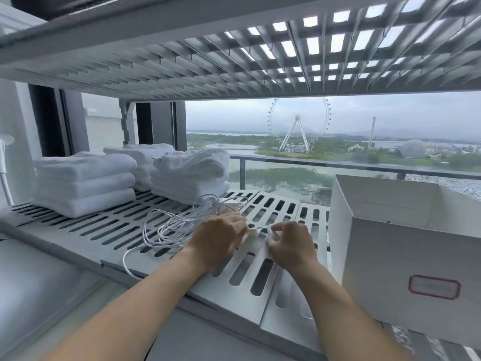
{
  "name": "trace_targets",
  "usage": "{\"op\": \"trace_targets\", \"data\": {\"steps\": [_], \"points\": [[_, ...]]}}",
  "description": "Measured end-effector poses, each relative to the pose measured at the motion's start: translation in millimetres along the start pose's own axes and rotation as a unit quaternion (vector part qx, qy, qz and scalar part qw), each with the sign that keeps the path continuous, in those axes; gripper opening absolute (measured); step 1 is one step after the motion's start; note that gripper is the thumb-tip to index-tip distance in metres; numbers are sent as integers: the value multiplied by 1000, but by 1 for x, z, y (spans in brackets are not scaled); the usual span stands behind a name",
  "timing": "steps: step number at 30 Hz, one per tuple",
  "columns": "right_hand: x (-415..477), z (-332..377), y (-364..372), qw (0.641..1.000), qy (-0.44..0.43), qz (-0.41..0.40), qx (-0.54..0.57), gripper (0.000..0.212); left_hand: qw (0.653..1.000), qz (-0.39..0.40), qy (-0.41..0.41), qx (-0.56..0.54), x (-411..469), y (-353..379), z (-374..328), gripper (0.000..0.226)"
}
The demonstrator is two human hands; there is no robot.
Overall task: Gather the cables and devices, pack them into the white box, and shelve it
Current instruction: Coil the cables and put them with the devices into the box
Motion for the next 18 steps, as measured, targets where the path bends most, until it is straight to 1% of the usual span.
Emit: {"op": "trace_targets", "data": {"steps": [2,4,7,12,14,18], "points": [[-2,8,-6,1000,-17,-22,11,21,999,-22,-21,-42,-1,-8,-3,18],[-6,20,-12,998,-40,-36,22,21,995,-34,-32,-86,0,-16,-6,20],[-14,36,-19,996,-76,-31,43,20,985,-78,-42,-145,3,-36,-10,19],[-25,61,-52,990,-121,-59,30,20,977,-157,-68,-127,6,-81,-17,11],[-25,73,-73,987,-143,-75,24,20,971,-190,-75,-122,9,-102,-23,12],[-22,89,-123,980,-174,-100,4,20,962,-226,-77,-129,20,-134,-43,15]]}}
Point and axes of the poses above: each hand's wrist, its own x-axis towards the middle knuckle, its own y-axis out of the palm, z = x × y, the point moved 6 cm from there along x, towards the middle knuckle, and after that the axes turned 7 degrees about z, right-handed, at the moved point
